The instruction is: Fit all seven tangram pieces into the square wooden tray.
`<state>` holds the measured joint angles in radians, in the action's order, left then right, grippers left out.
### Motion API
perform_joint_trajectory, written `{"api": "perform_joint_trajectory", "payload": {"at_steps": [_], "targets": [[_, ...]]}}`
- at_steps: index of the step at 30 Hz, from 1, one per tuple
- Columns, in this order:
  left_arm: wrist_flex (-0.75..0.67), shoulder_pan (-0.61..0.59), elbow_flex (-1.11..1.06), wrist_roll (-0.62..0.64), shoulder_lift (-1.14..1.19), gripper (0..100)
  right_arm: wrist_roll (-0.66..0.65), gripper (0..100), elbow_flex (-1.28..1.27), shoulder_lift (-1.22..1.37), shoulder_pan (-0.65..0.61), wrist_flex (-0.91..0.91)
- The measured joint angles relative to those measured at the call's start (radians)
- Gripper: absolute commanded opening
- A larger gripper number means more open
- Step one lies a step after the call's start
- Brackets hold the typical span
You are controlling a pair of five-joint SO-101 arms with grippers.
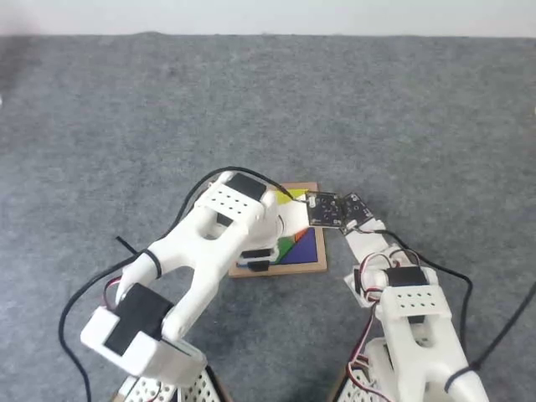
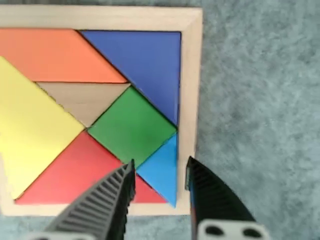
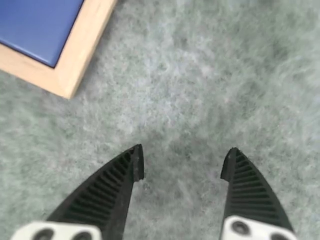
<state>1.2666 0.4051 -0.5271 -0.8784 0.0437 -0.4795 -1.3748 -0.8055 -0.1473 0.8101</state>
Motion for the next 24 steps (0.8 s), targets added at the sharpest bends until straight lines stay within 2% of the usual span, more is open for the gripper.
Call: {"api": "perform_joint_trajectory", "payload": {"at_steps": [13,19,24], "targets": [[-0.031,-0.091,0.011,0.035,0.003,17,-0.002,26.3,0.003,-0.002,-0.005,0.000],[-0.115,-0.095,-0.060,0.043,0.002,17,0.002,26.3,0.003,-0.002,-0.002,0.000],[-0.127,-0.095,-0.069,0.043,-0.005,17,0.000,26.3,0.003,-0.002,-0.002,0.000]]}}
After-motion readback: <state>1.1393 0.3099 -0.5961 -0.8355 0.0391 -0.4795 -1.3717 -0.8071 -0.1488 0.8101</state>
